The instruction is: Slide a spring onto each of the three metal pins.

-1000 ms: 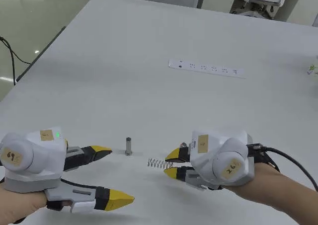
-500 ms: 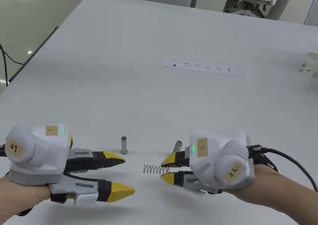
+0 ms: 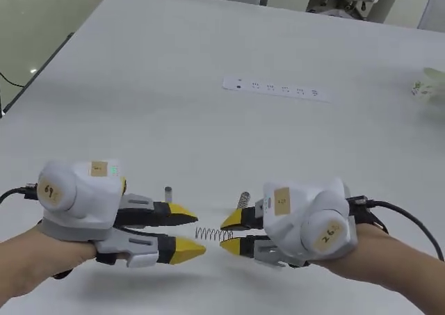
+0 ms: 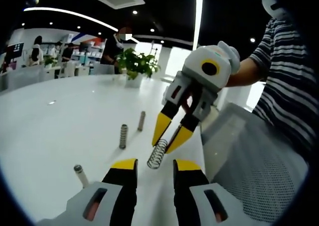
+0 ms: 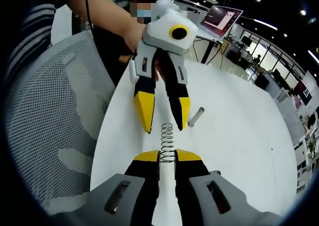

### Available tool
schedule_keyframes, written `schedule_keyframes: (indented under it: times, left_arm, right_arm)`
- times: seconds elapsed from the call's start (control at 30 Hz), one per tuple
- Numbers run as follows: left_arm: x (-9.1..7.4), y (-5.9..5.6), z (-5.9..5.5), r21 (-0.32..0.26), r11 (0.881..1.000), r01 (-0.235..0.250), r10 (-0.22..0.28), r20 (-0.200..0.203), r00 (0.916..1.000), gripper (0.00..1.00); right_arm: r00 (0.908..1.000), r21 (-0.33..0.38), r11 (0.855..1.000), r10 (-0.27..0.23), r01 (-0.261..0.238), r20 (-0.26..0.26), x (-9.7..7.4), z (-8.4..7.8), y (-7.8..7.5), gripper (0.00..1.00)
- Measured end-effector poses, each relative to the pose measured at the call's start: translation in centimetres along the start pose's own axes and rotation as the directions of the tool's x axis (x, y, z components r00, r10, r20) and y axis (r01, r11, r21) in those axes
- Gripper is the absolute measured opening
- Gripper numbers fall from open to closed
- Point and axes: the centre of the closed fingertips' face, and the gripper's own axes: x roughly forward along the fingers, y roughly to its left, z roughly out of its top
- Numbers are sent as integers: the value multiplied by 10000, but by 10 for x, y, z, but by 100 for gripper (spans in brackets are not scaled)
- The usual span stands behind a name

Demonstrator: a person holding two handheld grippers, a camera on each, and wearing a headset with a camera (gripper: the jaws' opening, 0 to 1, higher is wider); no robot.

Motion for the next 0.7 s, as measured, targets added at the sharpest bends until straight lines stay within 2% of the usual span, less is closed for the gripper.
schedule_keyframes:
  times: [0.37,0.5,0.7]
  left_arm:
    - [7,-2,6,195,9995,250,-251,80,9997,5]
    - [7,-2,4,236,9994,238,-239,21,9997,6]
    - [8,-4,4,410,9987,304,-303,-13,9995,5]
  right_arm:
    - [9999,-144,9998,115,-114,46,-3,3,1,8]
    - [9995,148,9998,122,-127,282,-5,5,0,7]
    - [9996,180,9998,127,-131,240,-5,4,0,7]
